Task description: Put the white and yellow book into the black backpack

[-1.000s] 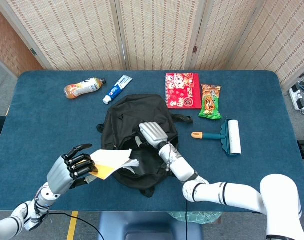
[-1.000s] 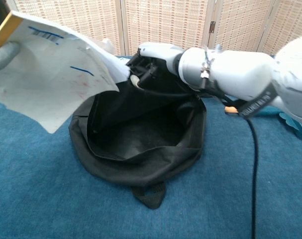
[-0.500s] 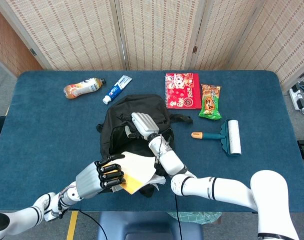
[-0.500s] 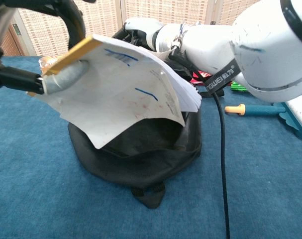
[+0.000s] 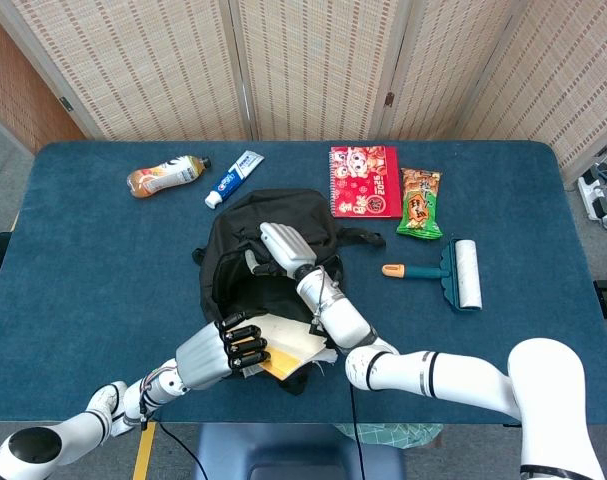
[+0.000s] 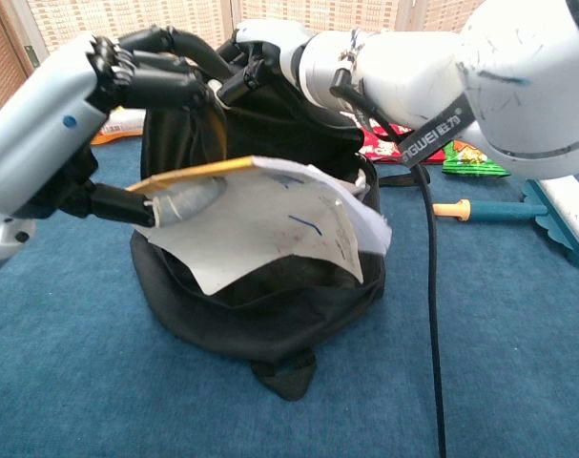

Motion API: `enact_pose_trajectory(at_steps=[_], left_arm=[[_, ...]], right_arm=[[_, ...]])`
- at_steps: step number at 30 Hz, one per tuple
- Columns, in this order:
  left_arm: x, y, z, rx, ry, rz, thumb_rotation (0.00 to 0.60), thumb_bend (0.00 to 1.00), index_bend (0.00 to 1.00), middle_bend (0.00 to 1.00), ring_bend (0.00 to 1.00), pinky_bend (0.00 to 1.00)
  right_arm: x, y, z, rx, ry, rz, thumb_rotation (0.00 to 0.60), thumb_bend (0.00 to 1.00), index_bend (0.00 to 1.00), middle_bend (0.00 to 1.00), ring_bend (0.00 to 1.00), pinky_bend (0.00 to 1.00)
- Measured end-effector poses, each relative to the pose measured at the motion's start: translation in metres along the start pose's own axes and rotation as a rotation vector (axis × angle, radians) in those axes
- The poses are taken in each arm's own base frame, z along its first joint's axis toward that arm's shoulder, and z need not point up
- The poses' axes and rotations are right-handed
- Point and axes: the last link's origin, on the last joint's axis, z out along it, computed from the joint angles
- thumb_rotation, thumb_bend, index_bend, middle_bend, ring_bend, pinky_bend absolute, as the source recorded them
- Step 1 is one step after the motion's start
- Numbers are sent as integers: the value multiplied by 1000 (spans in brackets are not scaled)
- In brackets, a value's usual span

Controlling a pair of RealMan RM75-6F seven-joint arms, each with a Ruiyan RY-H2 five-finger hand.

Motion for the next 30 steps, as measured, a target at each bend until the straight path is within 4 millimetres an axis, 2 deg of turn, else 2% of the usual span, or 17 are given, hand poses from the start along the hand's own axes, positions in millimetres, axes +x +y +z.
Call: enact_pose_trajectory(at_steps=[6, 14, 22, 30], left_arm=[[-15, 7, -6, -28, -38, 34, 600, 555, 692, 706, 589, 339], [-25, -1, -6, 9, -46, 117, 600, 558, 695, 712, 595, 344], [-41, 0, -12, 26, -134, 209, 600, 564, 698, 712, 595, 342], [-35, -10, -4, 132, -67, 319, 600, 586, 704, 715, 596, 345]], right_arm=[[-2, -4, 0, 8, -4, 4, 600, 672, 626, 492, 467, 439], [-2, -6, -1, 13, -7, 10, 600, 672, 624, 491, 469, 438], [-4, -6, -2, 13, -10, 13, 600, 672, 624, 491, 471, 439], [-4, -8, -4, 17, -4, 19, 600, 671, 622, 492, 471, 439]])
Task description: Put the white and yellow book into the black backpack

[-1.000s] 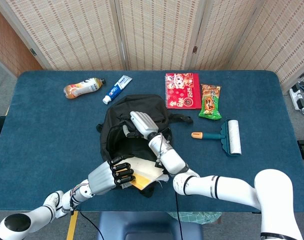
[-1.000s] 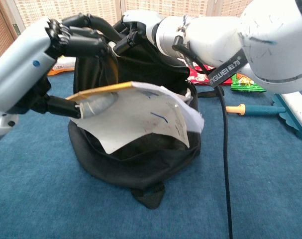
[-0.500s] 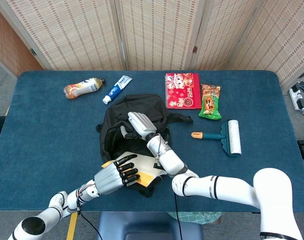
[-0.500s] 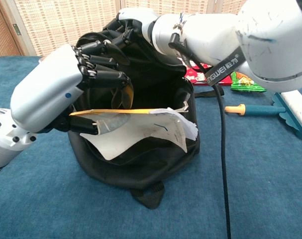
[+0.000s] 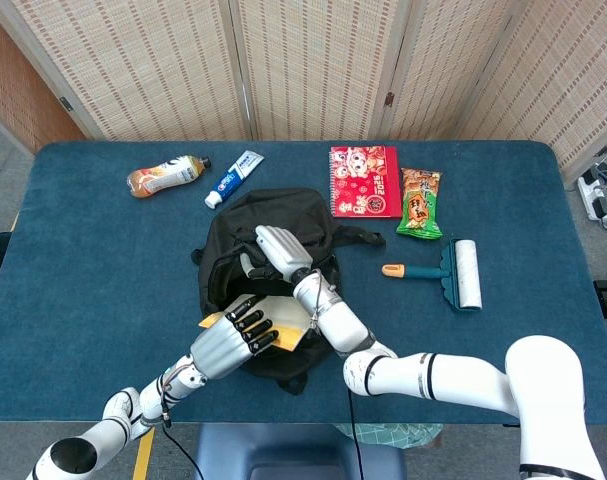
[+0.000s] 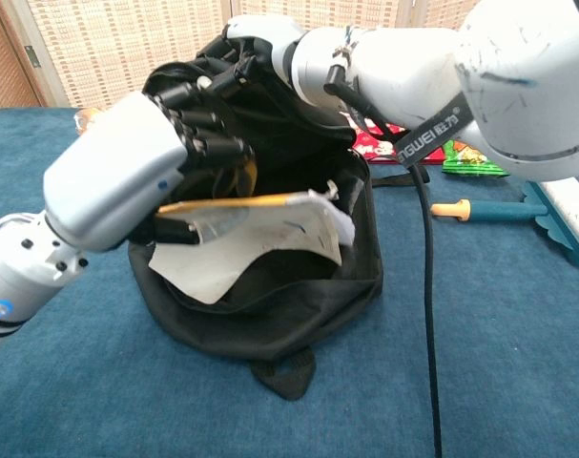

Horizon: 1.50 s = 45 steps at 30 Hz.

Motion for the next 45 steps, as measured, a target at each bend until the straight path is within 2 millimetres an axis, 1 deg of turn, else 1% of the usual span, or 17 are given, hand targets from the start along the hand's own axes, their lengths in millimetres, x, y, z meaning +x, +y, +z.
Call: enact_pose_trajectory(at_steps=[6, 10, 14, 18, 22, 31, 40, 45], left_arm=[[6, -14, 14, 93, 67, 70, 600, 616, 715, 718, 596, 346], [11, -18, 15, 119, 97, 86, 600, 639, 715, 719, 597, 346], [8, -9, 13, 80, 79, 75, 600, 641, 714, 719, 596, 346], [-2, 8, 11, 35, 25, 60, 600, 641, 709, 718, 596, 353], [-12, 20, 10, 12, -32, 61, 600, 639, 704, 719, 597, 370], [-30, 37, 6, 2, -166, 60, 600, 640, 697, 718, 597, 386], [-40, 46, 3, -13, -274, 89, 600, 616, 676, 714, 597, 394], [-45, 40, 10, 4, -297, 101, 600, 616, 678, 715, 596, 395]], right_arm=[[-1, -1, -1, 3, 2, -3, 600, 671, 617, 491, 471, 438], [0, 1, -1, 0, 8, -1, 600, 672, 616, 490, 471, 437], [0, 2, 0, -4, 6, 1, 600, 672, 613, 490, 471, 438], [-2, 2, 0, -1, 0, 0, 600, 672, 608, 490, 471, 438], [-3, 1, -1, 1, -2, 5, 600, 672, 607, 490, 472, 438], [0, 1, -6, 4, -4, 19, 600, 672, 605, 491, 472, 437], [-1, 0, -9, 13, -11, 28, 600, 672, 601, 489, 472, 438], [0, -3, -11, 23, -11, 39, 600, 671, 598, 488, 472, 438]])
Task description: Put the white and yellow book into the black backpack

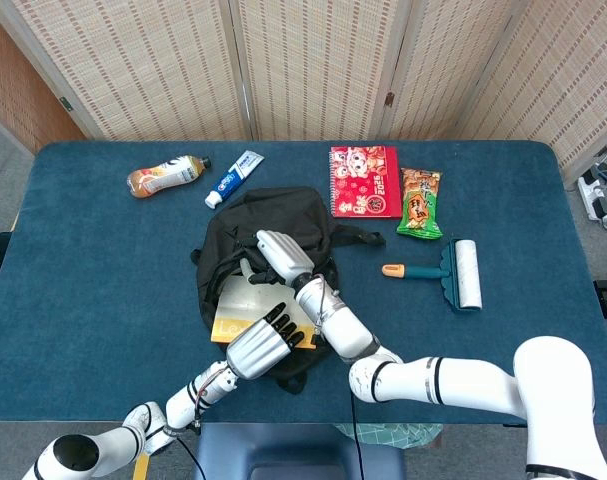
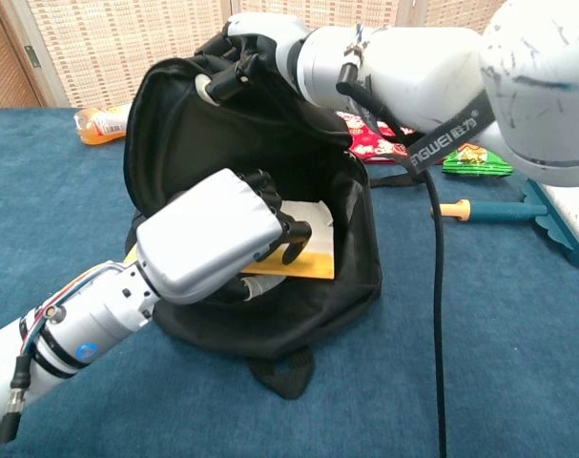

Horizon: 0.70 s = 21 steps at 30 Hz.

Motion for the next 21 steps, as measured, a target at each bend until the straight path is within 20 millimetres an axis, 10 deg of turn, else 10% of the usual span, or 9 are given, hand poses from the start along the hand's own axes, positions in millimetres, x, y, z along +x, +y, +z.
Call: enact_pose_trajectory(at_steps=[21], left_arm=[[-7, -9, 27, 6, 0, 17, 600, 591, 678, 715, 597, 399]], right_arm=[[1, -6, -3, 30, 16, 23, 600, 672, 593, 486, 472, 438]])
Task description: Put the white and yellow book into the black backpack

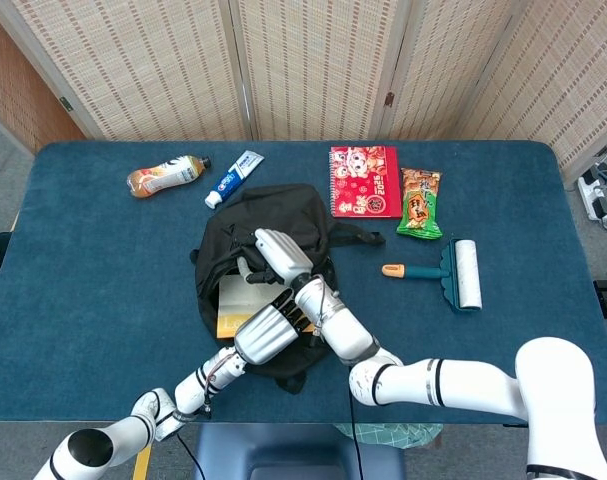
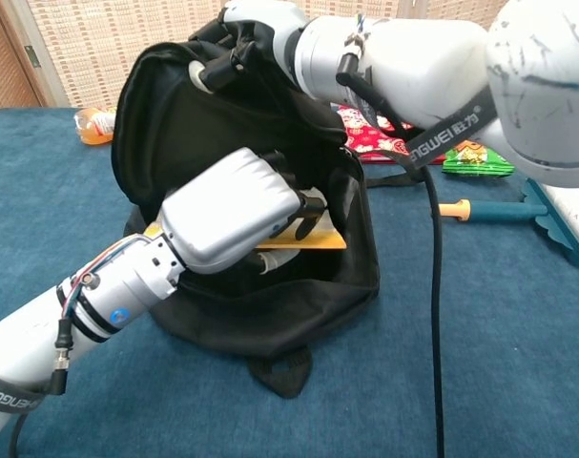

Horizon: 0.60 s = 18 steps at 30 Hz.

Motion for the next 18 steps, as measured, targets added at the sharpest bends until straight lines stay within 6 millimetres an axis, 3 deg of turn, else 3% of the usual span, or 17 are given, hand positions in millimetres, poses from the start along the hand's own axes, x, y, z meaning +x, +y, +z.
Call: enact_pose_trajectory(at_steps=[18], left_arm=[[-17, -33, 22, 123, -111, 50, 600, 590, 674, 714, 596, 409]], right_arm=[[1, -2, -4, 11, -7, 24, 600, 670, 590, 485, 472, 438]])
